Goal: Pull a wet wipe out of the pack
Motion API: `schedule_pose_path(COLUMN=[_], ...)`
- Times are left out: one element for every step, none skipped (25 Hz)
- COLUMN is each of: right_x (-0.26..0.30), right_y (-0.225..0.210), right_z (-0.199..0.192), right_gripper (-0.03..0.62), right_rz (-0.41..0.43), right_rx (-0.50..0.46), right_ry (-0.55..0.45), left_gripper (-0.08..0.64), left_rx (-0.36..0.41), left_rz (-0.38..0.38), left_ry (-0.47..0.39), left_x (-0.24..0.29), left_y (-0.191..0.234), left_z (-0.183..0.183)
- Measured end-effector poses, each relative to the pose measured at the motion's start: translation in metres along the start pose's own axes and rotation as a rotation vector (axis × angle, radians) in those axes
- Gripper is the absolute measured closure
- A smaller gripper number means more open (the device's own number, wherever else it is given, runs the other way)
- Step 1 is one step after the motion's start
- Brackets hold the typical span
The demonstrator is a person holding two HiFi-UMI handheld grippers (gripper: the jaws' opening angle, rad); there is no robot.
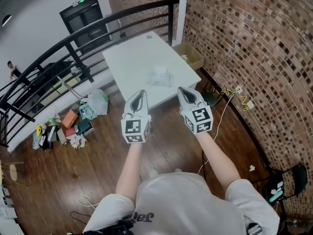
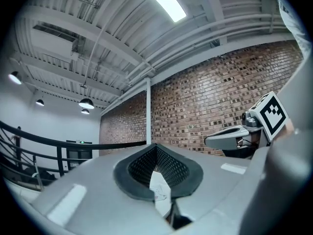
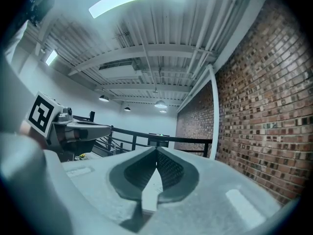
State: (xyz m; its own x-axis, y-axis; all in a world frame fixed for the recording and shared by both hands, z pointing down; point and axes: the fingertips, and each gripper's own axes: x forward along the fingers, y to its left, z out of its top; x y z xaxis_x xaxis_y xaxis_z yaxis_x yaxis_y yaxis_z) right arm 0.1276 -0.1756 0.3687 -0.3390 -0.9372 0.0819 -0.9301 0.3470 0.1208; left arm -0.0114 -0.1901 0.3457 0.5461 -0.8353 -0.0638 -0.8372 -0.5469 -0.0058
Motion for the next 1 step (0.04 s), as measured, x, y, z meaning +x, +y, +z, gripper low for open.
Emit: schedule_pose_path(right_x=[0.0010], right_y=[-0.0010], right_z=[0.0001], right_gripper=[0.600], right_rz=[-0.003], right_rx=[0.000], right_ry=[0.001], left_gripper=[0.548], left_rx=[-0.001], left_rz=[-0.003], left_ry=[0.000], left_x=[0.0016], left_y=[0.0006], left_z=[-0.0006])
